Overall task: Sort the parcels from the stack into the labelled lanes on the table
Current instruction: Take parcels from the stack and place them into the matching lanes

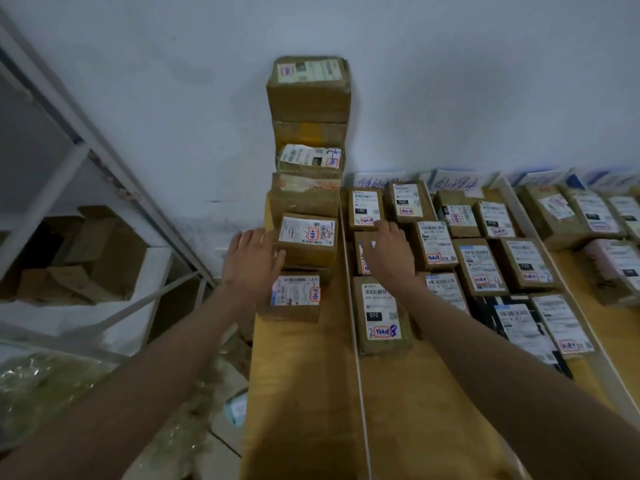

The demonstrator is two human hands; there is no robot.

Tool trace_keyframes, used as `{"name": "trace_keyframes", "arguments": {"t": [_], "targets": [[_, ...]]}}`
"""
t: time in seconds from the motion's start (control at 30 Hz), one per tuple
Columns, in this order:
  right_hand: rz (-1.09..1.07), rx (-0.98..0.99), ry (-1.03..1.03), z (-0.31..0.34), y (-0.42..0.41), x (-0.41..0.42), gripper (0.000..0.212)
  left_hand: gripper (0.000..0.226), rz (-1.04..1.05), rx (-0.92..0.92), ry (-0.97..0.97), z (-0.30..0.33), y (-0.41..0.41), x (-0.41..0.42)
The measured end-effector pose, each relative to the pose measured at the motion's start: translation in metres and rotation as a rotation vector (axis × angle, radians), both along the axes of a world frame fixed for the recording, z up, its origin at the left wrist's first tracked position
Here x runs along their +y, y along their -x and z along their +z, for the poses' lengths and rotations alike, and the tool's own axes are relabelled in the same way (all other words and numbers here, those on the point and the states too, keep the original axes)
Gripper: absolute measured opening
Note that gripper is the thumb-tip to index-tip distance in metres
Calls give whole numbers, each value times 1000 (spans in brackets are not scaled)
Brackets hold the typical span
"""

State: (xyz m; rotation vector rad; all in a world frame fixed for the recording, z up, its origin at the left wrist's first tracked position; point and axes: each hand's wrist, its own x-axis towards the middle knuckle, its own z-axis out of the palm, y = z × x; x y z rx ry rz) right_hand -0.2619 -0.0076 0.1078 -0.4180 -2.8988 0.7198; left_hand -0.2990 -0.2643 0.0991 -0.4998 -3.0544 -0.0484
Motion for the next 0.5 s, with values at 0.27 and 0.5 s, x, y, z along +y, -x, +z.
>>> {"name": "trace_keyframes", "arguments": {"t": [0.27, 0.5], "targets": [[-75, -46, 280, 48, 118, -21, 44, 57, 73, 3, -66, 58, 111, 22], [-167, -172, 499, 55, 170, -29, 42, 64, 309, -348, -578, 62, 160, 55]]}}
